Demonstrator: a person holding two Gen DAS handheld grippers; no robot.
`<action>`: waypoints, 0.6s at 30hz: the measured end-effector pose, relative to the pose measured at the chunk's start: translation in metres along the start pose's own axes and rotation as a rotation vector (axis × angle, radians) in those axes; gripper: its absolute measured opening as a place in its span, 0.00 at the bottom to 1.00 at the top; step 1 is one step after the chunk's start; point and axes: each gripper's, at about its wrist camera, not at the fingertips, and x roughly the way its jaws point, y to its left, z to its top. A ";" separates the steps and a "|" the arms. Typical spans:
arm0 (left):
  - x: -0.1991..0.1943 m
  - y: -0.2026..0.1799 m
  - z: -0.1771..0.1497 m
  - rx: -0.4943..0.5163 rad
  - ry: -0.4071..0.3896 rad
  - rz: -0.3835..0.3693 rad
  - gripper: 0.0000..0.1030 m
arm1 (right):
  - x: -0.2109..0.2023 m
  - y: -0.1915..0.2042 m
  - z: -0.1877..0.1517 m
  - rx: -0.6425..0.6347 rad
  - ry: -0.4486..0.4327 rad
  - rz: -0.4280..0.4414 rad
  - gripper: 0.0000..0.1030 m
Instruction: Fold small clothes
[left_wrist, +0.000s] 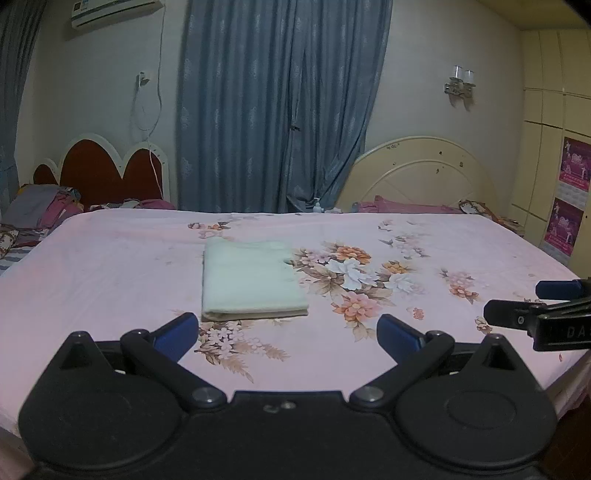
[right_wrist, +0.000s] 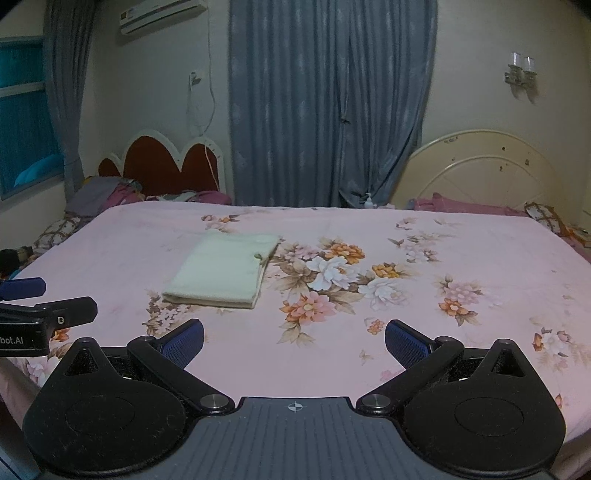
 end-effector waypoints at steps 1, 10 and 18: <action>0.000 0.000 0.000 -0.001 0.000 0.001 0.99 | 0.001 0.000 0.000 0.000 0.002 0.000 1.00; 0.002 0.001 0.002 0.000 0.003 0.002 0.99 | 0.001 0.000 0.000 -0.001 0.002 0.002 1.00; 0.004 0.004 0.004 0.005 0.002 0.002 0.99 | 0.003 -0.001 0.001 -0.004 0.000 0.009 1.00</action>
